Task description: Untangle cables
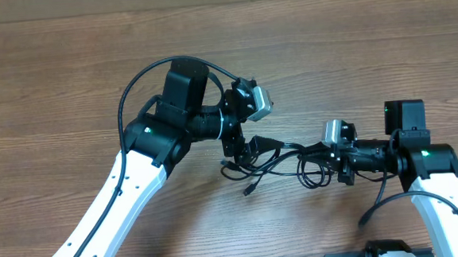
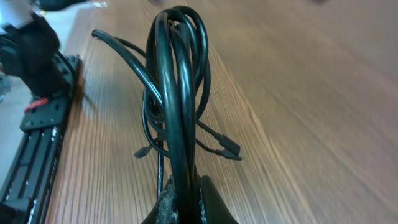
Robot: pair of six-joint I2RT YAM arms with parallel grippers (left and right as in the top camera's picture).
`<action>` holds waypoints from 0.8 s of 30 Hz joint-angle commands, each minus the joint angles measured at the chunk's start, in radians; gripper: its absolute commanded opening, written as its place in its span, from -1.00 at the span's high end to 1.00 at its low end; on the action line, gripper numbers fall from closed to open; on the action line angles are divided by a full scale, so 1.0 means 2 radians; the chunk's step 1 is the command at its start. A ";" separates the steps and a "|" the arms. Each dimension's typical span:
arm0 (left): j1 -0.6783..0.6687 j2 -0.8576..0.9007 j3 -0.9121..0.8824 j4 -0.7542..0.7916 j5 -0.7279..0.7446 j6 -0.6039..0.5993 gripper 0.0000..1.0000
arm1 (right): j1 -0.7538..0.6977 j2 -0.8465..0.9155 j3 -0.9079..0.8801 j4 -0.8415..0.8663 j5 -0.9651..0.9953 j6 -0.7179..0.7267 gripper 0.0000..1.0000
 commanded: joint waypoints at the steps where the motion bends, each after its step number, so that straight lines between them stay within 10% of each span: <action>1: -0.002 0.012 0.007 -0.003 -0.015 0.011 -0.70 | -0.001 -0.019 0.002 0.003 -0.070 -0.018 0.92; 24: -0.009 0.019 0.007 -0.007 0.107 0.009 -0.99 | -0.001 -0.021 0.002 -0.001 0.030 0.013 0.93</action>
